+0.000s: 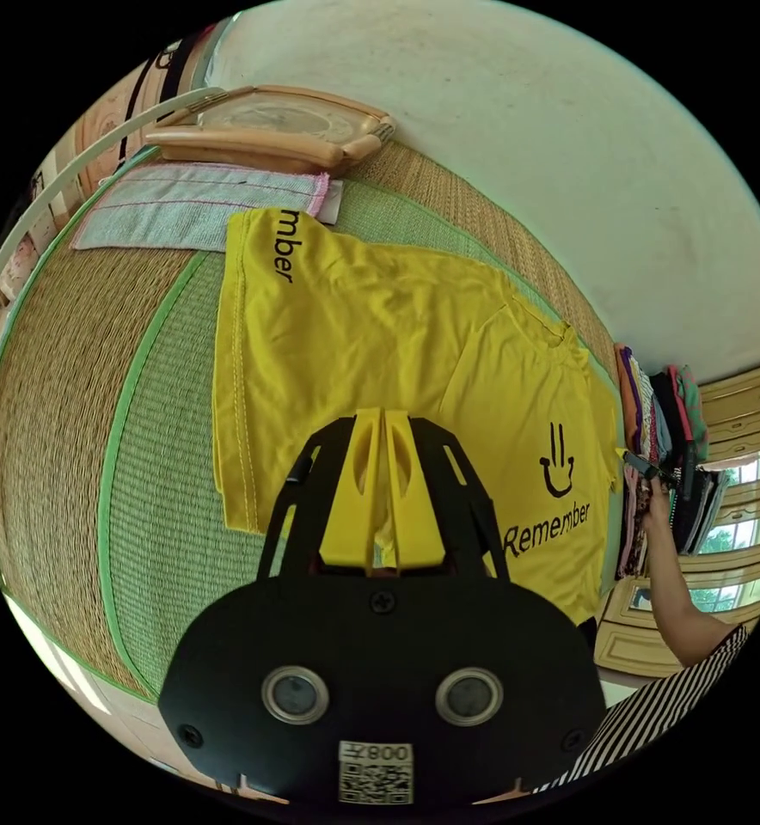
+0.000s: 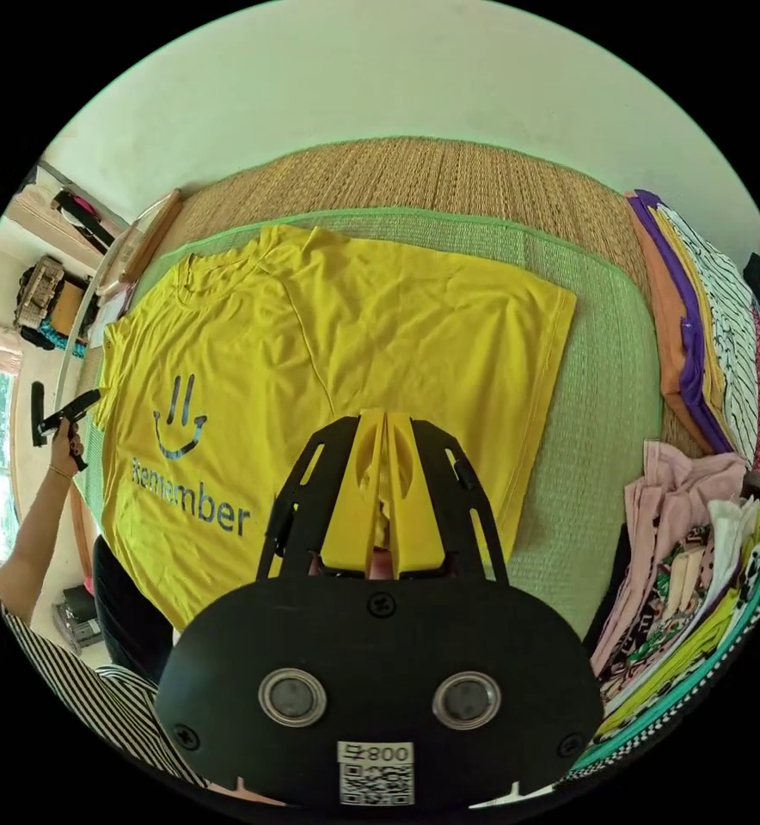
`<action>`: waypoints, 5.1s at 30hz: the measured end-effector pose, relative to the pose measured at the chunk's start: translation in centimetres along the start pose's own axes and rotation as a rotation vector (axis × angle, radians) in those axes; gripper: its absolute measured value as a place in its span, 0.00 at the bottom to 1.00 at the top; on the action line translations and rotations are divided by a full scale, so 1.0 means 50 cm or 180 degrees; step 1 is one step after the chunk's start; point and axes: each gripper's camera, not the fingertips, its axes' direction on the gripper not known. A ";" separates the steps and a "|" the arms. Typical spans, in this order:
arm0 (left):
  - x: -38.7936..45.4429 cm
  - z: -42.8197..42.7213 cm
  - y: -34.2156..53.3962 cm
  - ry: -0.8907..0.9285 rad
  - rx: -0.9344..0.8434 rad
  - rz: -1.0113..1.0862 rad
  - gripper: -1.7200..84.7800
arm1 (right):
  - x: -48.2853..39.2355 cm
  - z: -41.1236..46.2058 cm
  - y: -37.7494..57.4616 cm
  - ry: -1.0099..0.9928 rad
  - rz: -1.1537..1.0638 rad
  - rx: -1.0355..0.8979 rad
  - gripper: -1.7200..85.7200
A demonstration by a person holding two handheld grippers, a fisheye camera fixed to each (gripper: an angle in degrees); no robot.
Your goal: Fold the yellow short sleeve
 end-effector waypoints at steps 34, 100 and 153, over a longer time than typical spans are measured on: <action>0.070 0.029 -0.235 0.0089 0.0223 0.0372 0.02 | 0.095 -0.009 -0.216 -0.0091 0.0211 0.0440 0.02; 0.331 -0.334 0.420 0.0039 -0.0716 0.0611 0.02 | -0.026 -0.084 0.589 -0.0641 0.0209 0.0066 0.02; 2.038 -0.290 -0.120 0.0259 -0.0772 0.3024 0.15 | 0.255 0.105 0.650 -0.1133 0.0878 0.1394 0.07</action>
